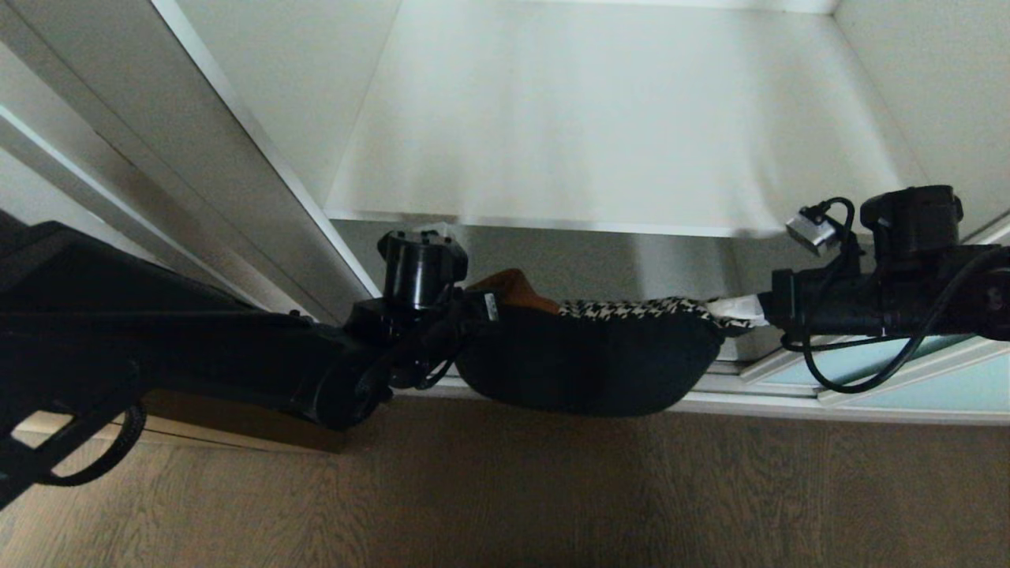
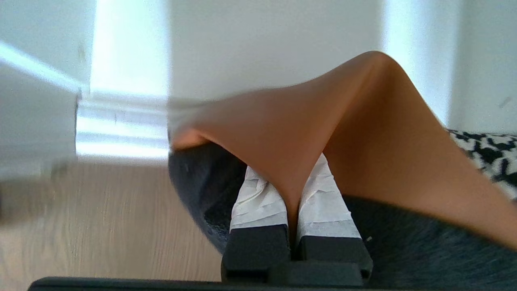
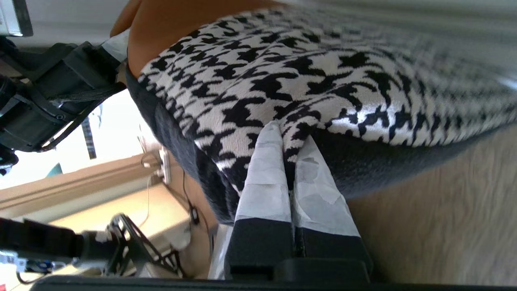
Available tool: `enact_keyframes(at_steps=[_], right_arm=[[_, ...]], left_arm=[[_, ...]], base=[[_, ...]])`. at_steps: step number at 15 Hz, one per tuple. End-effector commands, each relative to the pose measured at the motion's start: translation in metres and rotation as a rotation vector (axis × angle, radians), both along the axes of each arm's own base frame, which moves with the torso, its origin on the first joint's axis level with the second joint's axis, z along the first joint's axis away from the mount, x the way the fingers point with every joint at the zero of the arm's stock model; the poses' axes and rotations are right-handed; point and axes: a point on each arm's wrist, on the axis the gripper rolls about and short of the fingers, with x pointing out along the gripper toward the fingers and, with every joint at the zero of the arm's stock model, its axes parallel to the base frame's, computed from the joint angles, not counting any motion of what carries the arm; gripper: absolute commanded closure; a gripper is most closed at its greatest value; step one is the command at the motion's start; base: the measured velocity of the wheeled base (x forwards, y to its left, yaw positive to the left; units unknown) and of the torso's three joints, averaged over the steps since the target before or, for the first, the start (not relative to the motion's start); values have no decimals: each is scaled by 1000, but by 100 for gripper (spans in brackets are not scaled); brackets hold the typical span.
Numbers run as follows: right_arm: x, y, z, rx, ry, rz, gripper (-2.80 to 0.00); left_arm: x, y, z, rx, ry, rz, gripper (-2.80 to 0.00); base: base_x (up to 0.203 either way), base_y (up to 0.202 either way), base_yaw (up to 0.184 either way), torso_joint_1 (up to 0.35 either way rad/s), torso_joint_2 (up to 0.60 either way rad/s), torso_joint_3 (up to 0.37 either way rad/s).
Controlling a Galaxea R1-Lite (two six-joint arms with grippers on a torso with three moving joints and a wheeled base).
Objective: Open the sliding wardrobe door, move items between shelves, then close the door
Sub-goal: Place the pillow on the lower shelf
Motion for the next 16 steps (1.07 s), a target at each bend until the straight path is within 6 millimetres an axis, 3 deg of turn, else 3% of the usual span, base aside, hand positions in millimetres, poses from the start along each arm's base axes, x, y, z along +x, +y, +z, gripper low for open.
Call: enact_keyframes(at_steps=[1, 3, 4, 5, 8, 12, 14, 16], right_arm=[[0, 0, 25, 26, -66, 6, 0], [-4, -2, 41, 54, -100, 18, 0], [-5, -3, 41, 56, -99, 18, 0], [-1, -3, 34, 55, -82, 19, 0], [21, -8, -12, 46, 41, 2, 0], [54, -14, -71, 29, 167, -9, 0], [59, -18, -84, 24, 190, -18, 0], [55, -19, -86, 20, 196, -14, 0]], left_arm=[[1, 2, 36, -42, -82, 6, 0], [-3, 5, 55, -53, -113, 6, 0], [-3, 6, 53, -47, -108, 4, 0], [1, 4, 42, -32, -83, 6, 0], [17, 3, -28, 43, 57, 23, 0], [43, 5, -105, 99, 162, 51, 0], [55, 10, -122, 106, 187, 70, 0], [57, 10, -119, 97, 178, 71, 0]], base=[[0, 0, 0, 0, 0, 0], [0, 0, 0, 0, 0, 0], [0, 0, 0, 0, 0, 0], [0, 0, 0, 0, 0, 0], [0, 0, 0, 0, 0, 0], [0, 0, 0, 0, 0, 0], [0, 0, 0, 0, 0, 0], [0, 0, 0, 0, 0, 0]])
